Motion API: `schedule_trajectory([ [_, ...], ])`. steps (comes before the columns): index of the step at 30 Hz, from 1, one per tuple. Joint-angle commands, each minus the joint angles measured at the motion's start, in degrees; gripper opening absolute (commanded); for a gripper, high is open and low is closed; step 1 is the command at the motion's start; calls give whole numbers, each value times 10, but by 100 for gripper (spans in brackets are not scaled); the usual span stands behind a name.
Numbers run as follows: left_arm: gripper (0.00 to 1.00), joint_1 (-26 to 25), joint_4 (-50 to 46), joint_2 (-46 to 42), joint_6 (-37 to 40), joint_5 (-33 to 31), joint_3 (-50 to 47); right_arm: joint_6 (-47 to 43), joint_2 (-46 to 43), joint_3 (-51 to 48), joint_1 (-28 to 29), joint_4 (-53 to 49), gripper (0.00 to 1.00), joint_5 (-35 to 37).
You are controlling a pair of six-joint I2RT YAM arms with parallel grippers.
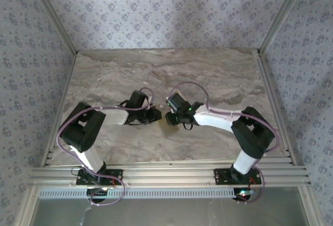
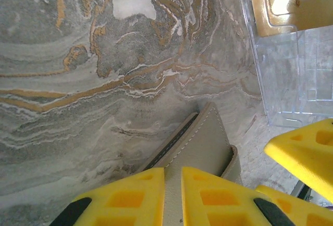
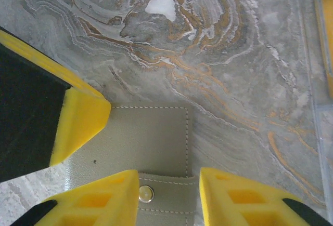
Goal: Put the credit cards into the card holder
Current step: Open the button on the card holder.
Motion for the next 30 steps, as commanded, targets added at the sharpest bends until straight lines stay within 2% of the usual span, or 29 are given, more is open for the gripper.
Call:
schedule_trajectory([
  [1,16,-4,-17,19,-2,-12,-9,-15,18,25,8,-22,40,-7],
  [12,12,-4,-33,33,-3,-21,-2,-11,55,25,37,-44,51,5],
  [17,12,-5,-33,33,-5,-20,-1,3,65,20,56,-71,52,69],
  [22,12,-4,-34,32,-7,-22,-2,21,86,17,61,-85,42,107],
  [26,12,-4,-43,38,-7,-32,-1,27,80,13,64,-78,23,109],
  [28,12,-4,-49,43,-5,-38,2,27,67,15,68,-80,19,112],
  [30,12,-4,-53,50,-6,-41,6,25,55,21,69,-92,11,112],
])
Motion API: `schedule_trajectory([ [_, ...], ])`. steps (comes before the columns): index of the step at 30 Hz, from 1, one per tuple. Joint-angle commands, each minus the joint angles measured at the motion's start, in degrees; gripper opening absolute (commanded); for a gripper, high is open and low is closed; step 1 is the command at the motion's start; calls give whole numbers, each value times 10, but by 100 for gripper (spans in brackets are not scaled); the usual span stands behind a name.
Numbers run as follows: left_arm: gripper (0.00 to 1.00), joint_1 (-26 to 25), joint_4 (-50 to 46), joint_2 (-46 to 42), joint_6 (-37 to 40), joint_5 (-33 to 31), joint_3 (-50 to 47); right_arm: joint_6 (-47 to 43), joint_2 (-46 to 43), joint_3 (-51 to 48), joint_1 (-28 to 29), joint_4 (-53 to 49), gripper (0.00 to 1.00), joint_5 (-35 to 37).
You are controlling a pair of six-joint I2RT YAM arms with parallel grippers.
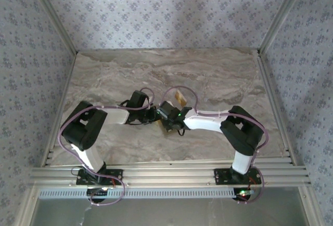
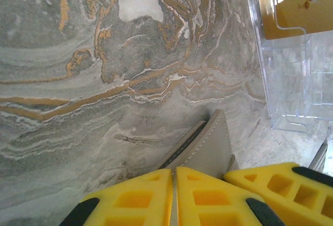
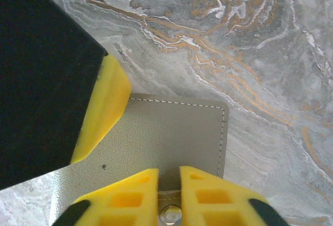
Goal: Put the credit cards into the card holder
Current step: Open the button on the card holder.
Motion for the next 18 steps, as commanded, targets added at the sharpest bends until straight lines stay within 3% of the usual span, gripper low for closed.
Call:
schedule_trajectory([
  [1,12,-4,-54,38,-1,-42,-1,6,-7,-5,3,-72,7,9],
  [3,12,-4,-58,41,1,-45,1,8,-17,-3,2,-81,0,1],
  [8,12,-4,-74,45,10,-59,7,17,-39,-24,-16,-63,0,-41],
  [14,12,-4,-84,48,17,-64,12,48,-69,-59,-35,-58,0,-22],
  [16,12,-4,-83,48,18,-63,13,69,-79,-73,-47,-57,3,-8],
  [18,12,-3,-85,48,23,-60,14,88,-89,-87,-55,-50,13,20],
])
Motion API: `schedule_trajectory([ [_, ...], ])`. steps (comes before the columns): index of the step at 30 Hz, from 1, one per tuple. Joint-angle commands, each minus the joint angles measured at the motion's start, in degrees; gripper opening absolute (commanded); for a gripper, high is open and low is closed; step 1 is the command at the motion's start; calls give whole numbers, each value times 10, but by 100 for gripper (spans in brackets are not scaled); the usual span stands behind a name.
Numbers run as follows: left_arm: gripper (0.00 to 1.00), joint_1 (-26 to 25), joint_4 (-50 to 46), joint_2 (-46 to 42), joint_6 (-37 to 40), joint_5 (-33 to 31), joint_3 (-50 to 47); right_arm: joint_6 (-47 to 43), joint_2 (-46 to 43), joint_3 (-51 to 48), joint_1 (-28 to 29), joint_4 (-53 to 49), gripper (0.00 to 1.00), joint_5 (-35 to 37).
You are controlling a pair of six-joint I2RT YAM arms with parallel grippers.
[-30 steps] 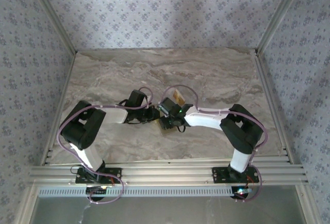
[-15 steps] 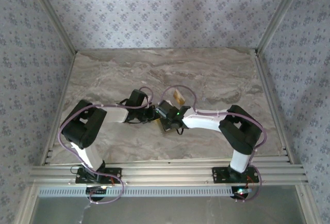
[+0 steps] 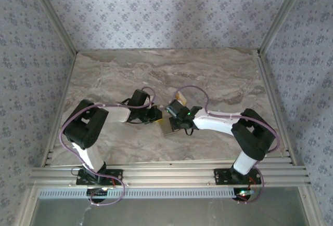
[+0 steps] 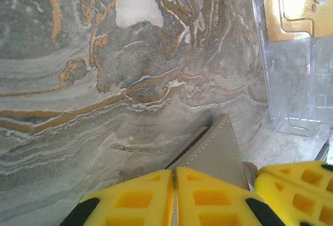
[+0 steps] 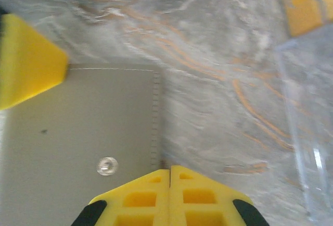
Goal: Put the credit cards into the card holder
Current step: Open the button on the card holder.
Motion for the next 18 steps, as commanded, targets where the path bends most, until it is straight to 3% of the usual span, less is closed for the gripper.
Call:
schedule_trajectory([
  [1,12,-4,-58,36,19,-60,-8,48,-21,-29,-11,-32,17,52],
  [6,12,-5,-58,35,24,-54,-6,71,-39,-22,5,-76,32,172],
  [10,13,-6,-60,36,26,-54,-4,63,-69,1,33,-96,36,214],
  [13,13,-8,-60,38,25,-54,-4,35,-74,23,44,-82,33,151],
  [18,13,-7,-61,40,26,-55,-3,21,-72,28,47,11,34,-42],
])
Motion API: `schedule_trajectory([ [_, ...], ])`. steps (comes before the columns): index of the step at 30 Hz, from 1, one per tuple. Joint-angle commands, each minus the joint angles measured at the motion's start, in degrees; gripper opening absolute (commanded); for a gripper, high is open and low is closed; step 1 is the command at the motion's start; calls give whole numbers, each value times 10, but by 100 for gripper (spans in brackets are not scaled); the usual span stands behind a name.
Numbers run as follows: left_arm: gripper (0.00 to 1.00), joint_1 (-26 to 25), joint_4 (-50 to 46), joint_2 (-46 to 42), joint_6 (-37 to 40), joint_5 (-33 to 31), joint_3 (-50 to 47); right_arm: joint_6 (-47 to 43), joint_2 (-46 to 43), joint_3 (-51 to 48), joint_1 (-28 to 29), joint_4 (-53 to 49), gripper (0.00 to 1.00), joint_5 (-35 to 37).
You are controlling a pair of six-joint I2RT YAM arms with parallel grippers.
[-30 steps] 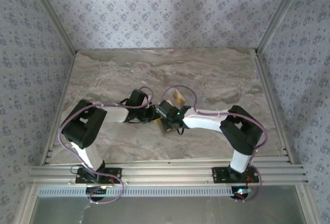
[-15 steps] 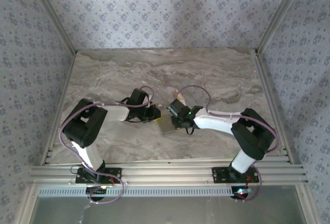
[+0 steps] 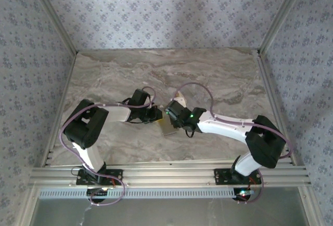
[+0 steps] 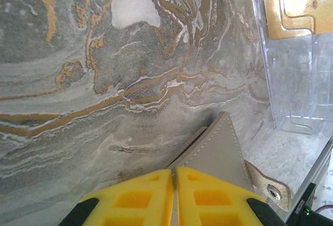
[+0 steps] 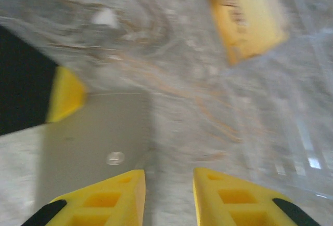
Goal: Put the credit cards into the card holder
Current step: Open the button on the card holder, then open the card holder at the center of the table.
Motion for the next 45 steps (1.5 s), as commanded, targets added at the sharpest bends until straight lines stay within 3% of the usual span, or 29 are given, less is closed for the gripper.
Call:
schedule_trajectory([
  [1,13,-7,-51,37,15,-55,-8,-8,-2,8,1,60,36,-144],
  [6,13,-7,-51,37,14,-56,-8,11,41,-1,-17,115,38,-223],
  [16,13,-8,-56,34,15,-58,-8,34,57,-47,-65,85,48,-152],
  [24,13,-9,-58,43,13,-62,-6,39,77,-66,-87,151,54,-247],
  [32,13,-13,-70,50,13,-80,0,39,57,-81,-100,191,46,-293],
  [45,12,-32,-97,49,16,-120,11,9,51,-31,-80,112,32,-228],
])
